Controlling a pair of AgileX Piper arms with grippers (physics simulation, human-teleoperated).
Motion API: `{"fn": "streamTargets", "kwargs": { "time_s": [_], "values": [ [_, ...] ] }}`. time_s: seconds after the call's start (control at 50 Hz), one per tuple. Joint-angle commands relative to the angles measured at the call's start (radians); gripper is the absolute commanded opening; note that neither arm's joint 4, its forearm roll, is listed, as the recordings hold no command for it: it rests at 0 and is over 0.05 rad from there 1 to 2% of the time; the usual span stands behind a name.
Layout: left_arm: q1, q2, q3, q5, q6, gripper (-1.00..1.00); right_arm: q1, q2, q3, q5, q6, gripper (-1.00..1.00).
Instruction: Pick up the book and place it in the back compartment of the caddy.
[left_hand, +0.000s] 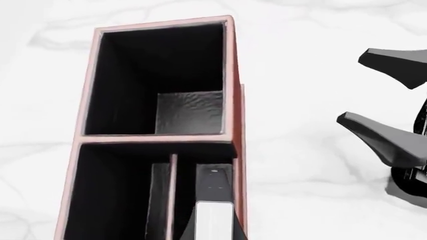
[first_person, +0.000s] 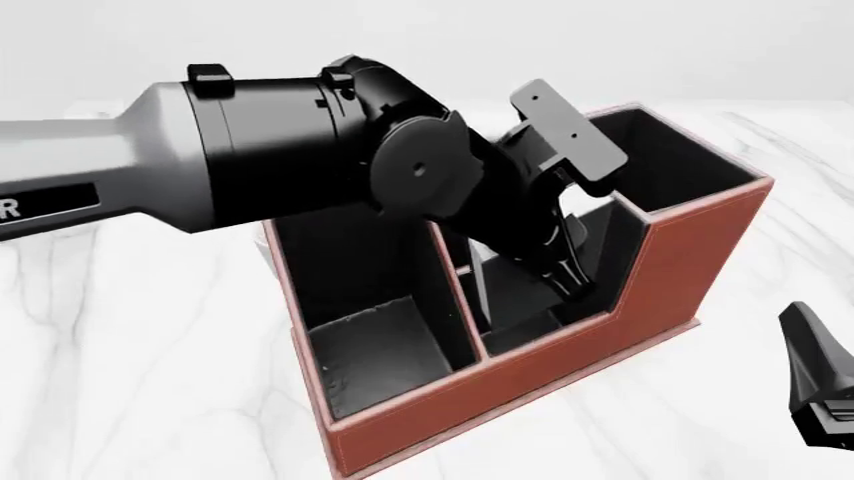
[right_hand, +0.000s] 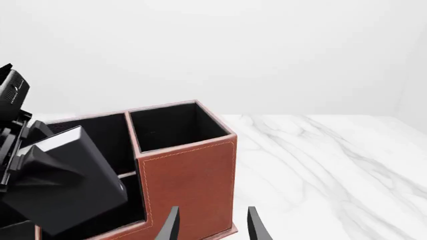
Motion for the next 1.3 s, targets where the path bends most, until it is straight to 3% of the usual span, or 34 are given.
{"fn": "streamTargets", "kwargs": {
  "time_s": [0.02,0.52,0.72,0.74,1.04,1.3],
  "values": [
    [0.012,0.014,0.030,-0.050,0.028,-1.00,0.000,0.000,0.000,0.000,0.000,1.00],
    [0.010,0.048,0.064,-0.102,0.008,-1.00,0.000,0.000,0.000,0.000,0.000,1.00],
    [0.069,0.107,-0.012,-0.097,0.055,-1.00,0.000,0.000,0.000,0.000,0.000,1.00],
    [0.065,0.097,-0.015,-0.102,0.050,1.00,0.000,0.000,0.000,0.000,0.000,1.00],
    [0.037,0.018,-0.053,-0.074,0.002,1.00,0.000,0.000,0.000,0.000,0.000,1.00],
    [0.056,-0.004,-0.155,0.043,0.056,1.00,0.000,0.000,0.000,0.000,0.000,1.00]
  ]
}}
